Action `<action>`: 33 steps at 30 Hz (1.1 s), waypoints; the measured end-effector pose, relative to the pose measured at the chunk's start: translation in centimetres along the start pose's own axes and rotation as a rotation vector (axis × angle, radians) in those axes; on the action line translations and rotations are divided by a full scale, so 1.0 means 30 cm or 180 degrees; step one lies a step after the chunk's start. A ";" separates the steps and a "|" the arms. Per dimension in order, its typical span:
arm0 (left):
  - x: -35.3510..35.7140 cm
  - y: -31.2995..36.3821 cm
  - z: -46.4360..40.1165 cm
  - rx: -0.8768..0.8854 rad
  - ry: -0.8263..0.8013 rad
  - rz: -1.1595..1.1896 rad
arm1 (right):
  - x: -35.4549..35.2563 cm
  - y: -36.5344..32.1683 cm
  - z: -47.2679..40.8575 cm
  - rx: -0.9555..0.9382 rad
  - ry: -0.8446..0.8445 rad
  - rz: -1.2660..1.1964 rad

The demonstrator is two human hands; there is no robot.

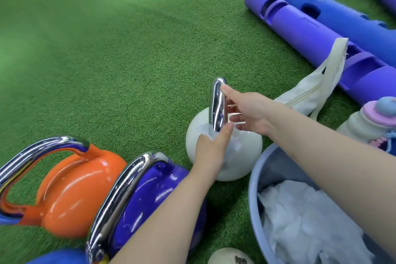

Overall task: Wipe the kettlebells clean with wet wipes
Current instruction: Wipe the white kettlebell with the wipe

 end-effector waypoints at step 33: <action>-0.070 0.116 -0.086 -0.0504 -0.0219 -0.0729 | -0.008 -0.123 0.153 -0.1581 0.0978 0.0874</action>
Point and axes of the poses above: each hand's wrist, its own z-axis away from the middle knuckle, its own x-axis out of the palm, y = z × x, the point moved 10 cm from there along -z, towards the middle knuckle, and after that the axes turned 5 degrees about -x, right-handed, at the moved point
